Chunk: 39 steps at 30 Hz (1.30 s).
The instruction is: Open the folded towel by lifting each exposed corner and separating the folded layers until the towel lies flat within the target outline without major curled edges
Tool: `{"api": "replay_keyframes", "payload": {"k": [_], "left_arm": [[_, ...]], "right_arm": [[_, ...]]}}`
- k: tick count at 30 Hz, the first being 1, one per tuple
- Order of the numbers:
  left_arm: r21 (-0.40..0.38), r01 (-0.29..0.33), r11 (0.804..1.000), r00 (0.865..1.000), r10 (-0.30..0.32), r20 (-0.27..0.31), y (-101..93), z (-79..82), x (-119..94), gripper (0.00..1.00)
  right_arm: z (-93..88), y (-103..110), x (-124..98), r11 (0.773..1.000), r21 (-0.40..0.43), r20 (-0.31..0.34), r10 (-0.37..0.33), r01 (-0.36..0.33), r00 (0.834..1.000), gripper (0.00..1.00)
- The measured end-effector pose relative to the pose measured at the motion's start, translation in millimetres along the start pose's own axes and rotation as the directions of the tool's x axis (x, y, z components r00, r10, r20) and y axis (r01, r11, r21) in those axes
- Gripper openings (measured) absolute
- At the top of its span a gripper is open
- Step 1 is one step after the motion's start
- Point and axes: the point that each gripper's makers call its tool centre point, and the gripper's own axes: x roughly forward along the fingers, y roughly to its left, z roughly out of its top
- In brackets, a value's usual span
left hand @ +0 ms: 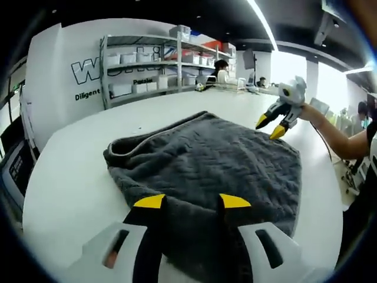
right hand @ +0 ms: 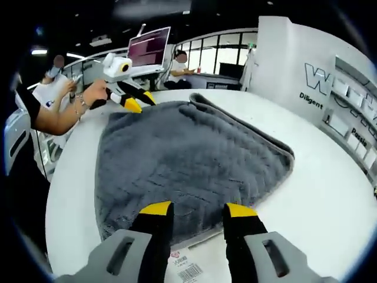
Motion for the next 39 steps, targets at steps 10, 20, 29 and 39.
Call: {"api": "replay_keyframes", "payload": {"k": [10, 20, 29, 39], "left_arm": [[0.031, 0.001, 1.0, 0.999, 0.001, -0.051, -0.3, -14.6, 9, 0.24], [0.071, 0.002, 0.997, 0.999, 0.002, -0.053, -3.0, -18.2, 14, 0.17], [0.066, 0.005, 0.998, 0.999, -0.002, -0.049, -8.3, -18.4, 15, 0.12], [0.082, 0.03, 0.996, 0.998, -0.025, -0.063, -20.3, -14.8, 20, 0.11]], "right_arm": [[-5.5, 4, 6, 0.998, 0.039, 0.007, 0.058, -0.059, 0.998, 0.25], [-7.2, 3, 5, 0.995, 0.034, 0.018, 0.089, -0.09, 0.996, 0.18], [-9.5, 0, 2, 0.994, 0.045, 0.019, 0.096, -0.097, 0.995, 0.13], [-15.9, -5, -7, 0.995, 0.049, 0.01, 0.087, -0.087, 0.996, 0.12]]}}
